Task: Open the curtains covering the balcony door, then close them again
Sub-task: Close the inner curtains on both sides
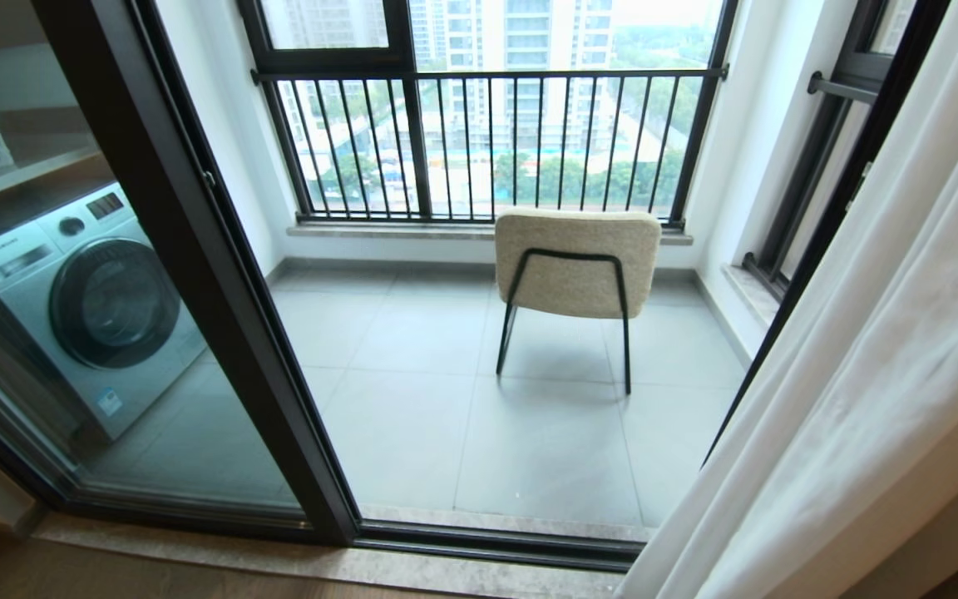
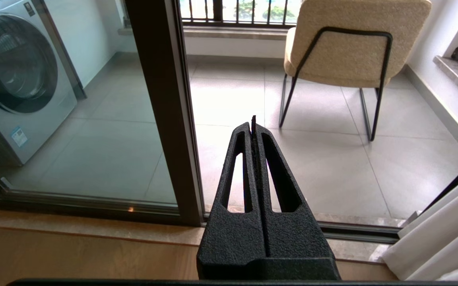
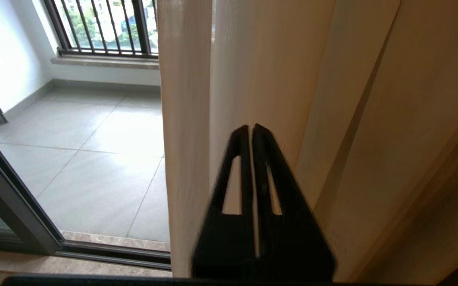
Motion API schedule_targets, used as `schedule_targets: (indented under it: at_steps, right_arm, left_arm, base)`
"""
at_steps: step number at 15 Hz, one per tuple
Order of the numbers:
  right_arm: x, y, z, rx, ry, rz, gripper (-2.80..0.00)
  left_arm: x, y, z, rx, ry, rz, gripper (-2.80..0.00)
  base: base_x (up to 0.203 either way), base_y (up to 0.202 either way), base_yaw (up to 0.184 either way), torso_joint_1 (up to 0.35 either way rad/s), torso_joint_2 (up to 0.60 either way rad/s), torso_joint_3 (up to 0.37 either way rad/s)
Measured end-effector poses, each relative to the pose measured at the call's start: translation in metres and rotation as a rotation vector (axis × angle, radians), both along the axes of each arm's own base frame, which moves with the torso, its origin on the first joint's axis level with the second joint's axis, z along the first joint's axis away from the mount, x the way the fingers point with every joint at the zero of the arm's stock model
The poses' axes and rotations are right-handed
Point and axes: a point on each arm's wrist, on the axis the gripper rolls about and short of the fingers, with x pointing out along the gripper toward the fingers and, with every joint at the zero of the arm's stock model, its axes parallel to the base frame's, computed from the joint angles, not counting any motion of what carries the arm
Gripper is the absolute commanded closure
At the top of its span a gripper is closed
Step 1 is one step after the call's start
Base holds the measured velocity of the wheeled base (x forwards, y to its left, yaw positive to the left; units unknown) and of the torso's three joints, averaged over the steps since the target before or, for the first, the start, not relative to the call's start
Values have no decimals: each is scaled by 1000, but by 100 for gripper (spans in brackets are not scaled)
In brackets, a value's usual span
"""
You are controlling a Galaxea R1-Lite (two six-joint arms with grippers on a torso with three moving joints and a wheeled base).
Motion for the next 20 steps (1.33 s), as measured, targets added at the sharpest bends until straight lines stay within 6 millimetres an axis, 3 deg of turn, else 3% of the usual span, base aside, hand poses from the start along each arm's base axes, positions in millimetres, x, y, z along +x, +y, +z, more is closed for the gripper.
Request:
schedule_targets:
  at_steps: [5, 12, 20]
  right_arm:
    - [8, 1, 21, -10, -2, 54, -280]
    - [13, 7, 55, -63, -139, 305, -280]
    - [61, 5, 99, -92, -193, 254, -280]
  left_arm:
    - [0, 0, 0, -1, 0, 0, 0]
    - [0, 0, 0, 0, 0, 0, 0]
    - [0, 0, 0, 0, 0, 0, 0]
  base:
    - [0, 0, 0, 0, 0, 0]
    - [0, 0, 0, 0, 0, 0]
    - [0, 0, 0, 0, 0, 0]
